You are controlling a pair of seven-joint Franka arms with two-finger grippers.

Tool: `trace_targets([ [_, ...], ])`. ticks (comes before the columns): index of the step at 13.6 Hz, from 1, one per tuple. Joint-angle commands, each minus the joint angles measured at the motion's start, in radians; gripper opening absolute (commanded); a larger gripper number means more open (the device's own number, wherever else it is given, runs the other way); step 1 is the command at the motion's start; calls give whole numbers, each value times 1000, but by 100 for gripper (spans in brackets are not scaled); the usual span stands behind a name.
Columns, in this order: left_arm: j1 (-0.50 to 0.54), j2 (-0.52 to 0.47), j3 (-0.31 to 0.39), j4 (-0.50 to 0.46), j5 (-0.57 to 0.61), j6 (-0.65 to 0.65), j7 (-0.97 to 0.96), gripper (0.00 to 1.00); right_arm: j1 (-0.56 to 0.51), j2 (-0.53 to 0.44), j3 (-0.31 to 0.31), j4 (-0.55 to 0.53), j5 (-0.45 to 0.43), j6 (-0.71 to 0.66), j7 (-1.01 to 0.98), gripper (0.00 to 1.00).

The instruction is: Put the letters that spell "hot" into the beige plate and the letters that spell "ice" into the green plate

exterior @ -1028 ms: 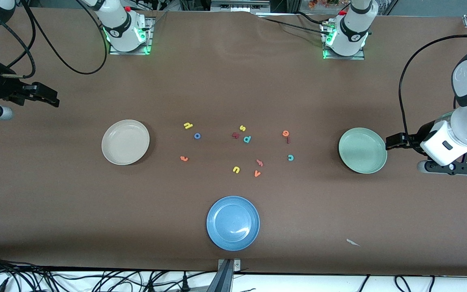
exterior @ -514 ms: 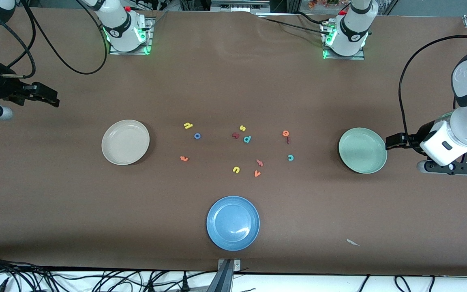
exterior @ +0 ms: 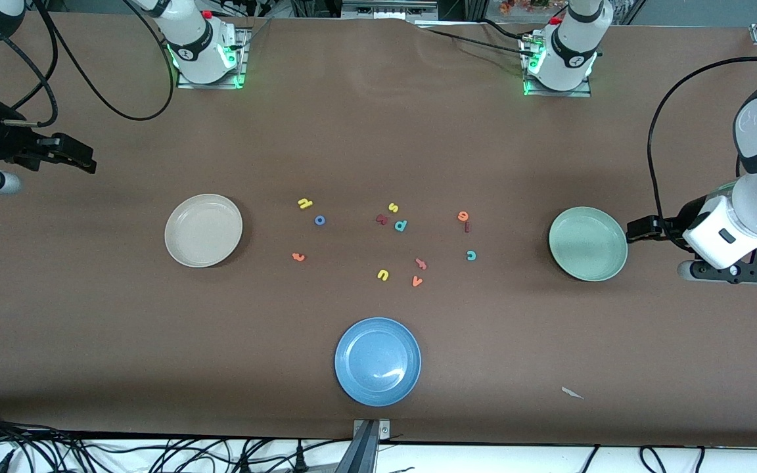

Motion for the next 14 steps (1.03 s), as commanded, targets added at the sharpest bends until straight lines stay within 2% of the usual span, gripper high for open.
trace_targets([
  [1,7,-17,3,-31,-28,21,25,100,0,6,-1,18,5,-19,-3,100],
  [14,5,-22,3,-38,-28,28,23,100,2,6,4,19,19,-19,-8,100],
])
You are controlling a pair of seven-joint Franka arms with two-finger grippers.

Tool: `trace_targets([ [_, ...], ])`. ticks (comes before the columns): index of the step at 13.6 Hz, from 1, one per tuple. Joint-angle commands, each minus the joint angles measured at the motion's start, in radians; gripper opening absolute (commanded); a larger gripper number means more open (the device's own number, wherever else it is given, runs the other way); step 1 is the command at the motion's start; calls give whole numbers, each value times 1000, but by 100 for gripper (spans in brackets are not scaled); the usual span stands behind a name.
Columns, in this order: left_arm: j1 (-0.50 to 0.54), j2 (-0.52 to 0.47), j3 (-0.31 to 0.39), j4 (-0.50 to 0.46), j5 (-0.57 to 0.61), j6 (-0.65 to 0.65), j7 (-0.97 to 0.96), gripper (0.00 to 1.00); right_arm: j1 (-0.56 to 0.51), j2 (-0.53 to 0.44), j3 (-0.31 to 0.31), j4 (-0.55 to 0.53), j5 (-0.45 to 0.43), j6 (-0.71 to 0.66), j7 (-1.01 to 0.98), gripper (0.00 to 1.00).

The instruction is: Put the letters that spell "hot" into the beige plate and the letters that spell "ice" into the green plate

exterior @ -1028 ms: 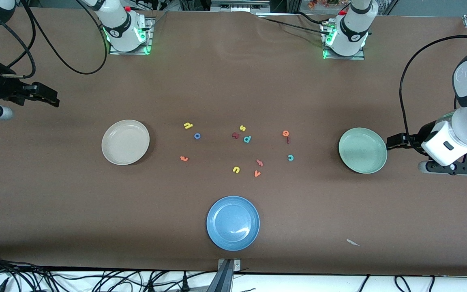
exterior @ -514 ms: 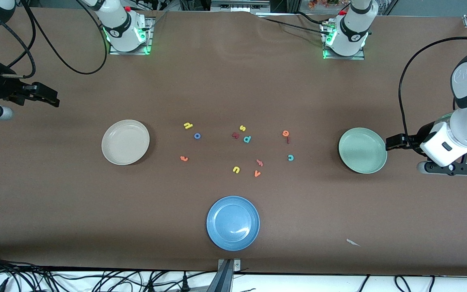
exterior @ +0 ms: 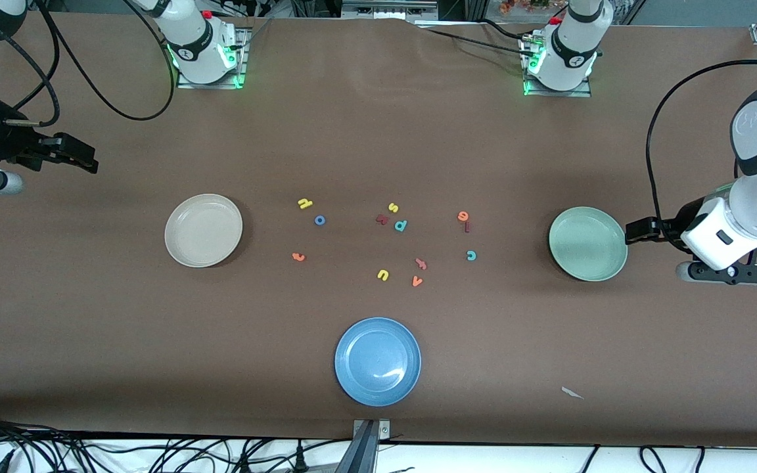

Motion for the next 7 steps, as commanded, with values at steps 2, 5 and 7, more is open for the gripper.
trace_targets([
  [2,4,-20,3,-23,-28,7,23,100,-1,6,0,19,22,-14,-9,100],
  [5,1,-19,3,-23,-28,4,22,100,0,6,0,21,19,-9,-9,100],
  [7,-5,-19,3,-23,-28,4,22,100,0,6,0,21,17,-11,-5,100],
])
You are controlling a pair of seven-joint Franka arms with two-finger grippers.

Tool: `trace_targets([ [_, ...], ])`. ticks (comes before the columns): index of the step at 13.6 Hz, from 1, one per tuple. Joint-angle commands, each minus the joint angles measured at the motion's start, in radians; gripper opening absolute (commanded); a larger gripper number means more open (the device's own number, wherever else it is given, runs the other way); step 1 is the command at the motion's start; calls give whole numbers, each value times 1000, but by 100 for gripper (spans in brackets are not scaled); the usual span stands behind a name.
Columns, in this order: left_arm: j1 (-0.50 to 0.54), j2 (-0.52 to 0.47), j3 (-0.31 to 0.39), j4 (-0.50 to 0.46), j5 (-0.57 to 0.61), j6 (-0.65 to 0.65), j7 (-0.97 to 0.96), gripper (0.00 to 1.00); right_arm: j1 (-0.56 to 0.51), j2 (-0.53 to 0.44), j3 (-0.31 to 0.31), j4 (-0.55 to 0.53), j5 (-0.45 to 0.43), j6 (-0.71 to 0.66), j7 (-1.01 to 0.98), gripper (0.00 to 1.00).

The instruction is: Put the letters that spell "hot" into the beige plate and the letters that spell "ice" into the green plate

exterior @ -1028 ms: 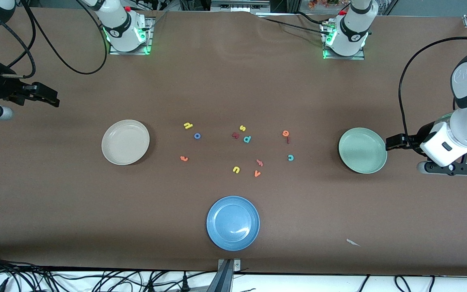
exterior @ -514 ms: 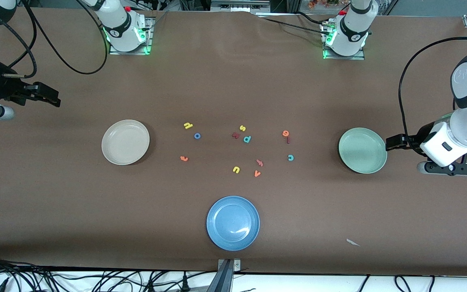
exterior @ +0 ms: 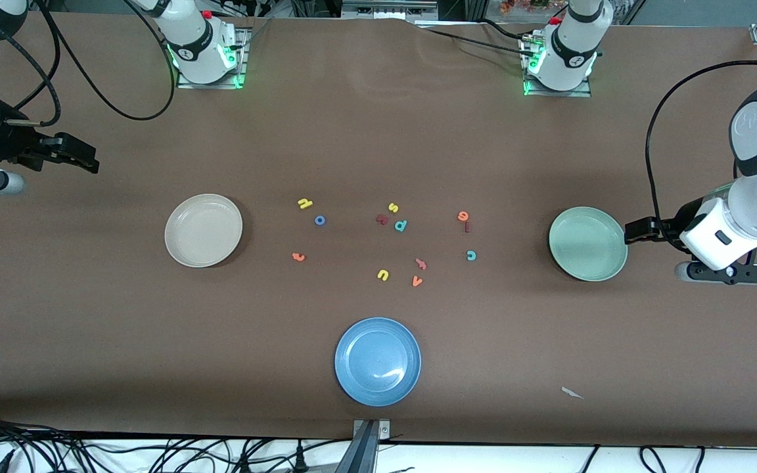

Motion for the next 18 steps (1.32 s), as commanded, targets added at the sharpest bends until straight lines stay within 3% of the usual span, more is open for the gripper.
trace_targets([
  [1,-7,-19,3,-19,-28,4,19,100,0,6,0,21,8,-13,-8,100],
  [7,-30,-22,-34,-16,-28,-13,-7,100,-19,11,-10,21,7,-8,-37,100],
  [12,-30,-12,-159,-20,-32,-36,-229,100,-21,15,-8,21,1,-15,-54,100],
  [14,-35,15,-178,-22,-90,-28,-300,100,-18,15,-7,21,2,-8,-48,100],
  [16,-79,29,-178,-48,-97,13,-383,100,-18,18,-4,16,5,-19,-69,100],
  [18,-129,29,-178,-129,-94,137,-481,100,-10,41,6,13,54,-28,-52,100],
])
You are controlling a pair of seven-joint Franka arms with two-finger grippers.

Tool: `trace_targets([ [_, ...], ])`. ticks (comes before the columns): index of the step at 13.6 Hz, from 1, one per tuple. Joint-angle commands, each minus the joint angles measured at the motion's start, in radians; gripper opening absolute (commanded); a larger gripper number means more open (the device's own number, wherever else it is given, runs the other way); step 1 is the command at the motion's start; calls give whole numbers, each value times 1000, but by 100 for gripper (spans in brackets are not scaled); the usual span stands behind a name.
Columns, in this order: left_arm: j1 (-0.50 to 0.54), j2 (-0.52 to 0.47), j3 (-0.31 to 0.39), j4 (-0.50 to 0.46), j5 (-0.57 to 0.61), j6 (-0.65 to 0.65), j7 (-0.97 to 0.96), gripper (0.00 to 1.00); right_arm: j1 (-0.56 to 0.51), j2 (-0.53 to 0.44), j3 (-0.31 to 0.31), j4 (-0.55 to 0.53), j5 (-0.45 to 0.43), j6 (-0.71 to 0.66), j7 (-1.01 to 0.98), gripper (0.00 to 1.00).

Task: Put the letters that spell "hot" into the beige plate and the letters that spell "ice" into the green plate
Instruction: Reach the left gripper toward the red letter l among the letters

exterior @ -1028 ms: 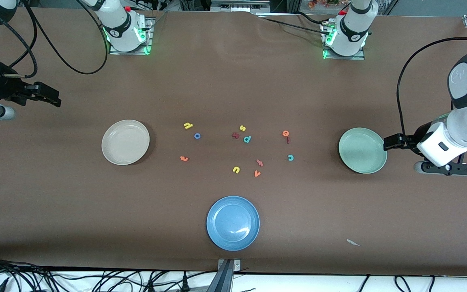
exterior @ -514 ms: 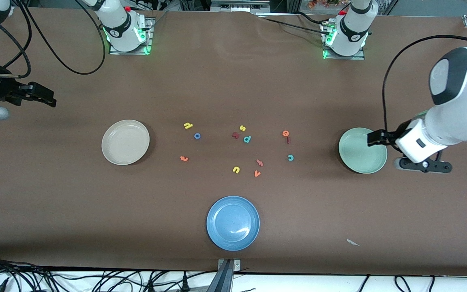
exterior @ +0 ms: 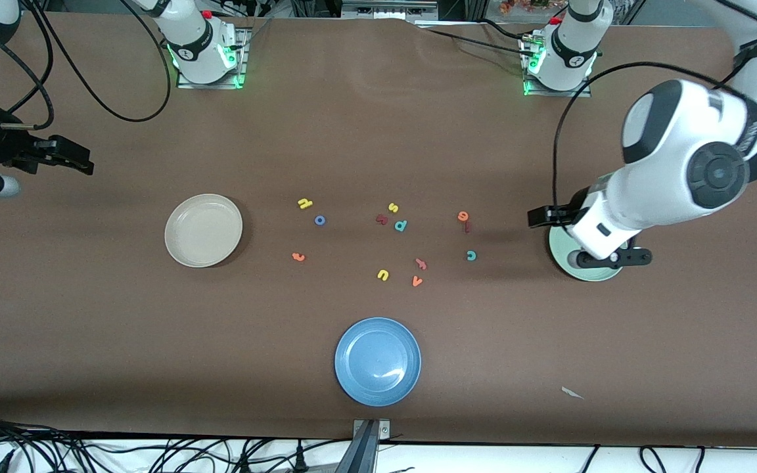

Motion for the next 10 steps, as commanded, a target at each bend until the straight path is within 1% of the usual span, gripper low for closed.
trace_targets([
  [1,-67,-2,6,-113,-16,161,-130,100,14,45,10,20,56,-16,-4,100],
  [4,-131,-4,8,-289,-1,347,-212,99,51,77,16,20,59,22,-4,100],
  [7,-177,-2,8,-439,59,557,-305,99,117,122,17,20,59,68,-3,100],
  [8,-184,-2,6,-487,70,634,-340,99,152,127,17,2,59,128,0,100],
  [9,-188,4,6,-515,72,682,-354,99,159,119,28,-50,58,180,37,100],
  [10,-205,24,8,-524,73,693,-365,98,153,114,72,-90,59,240,95,100],
])
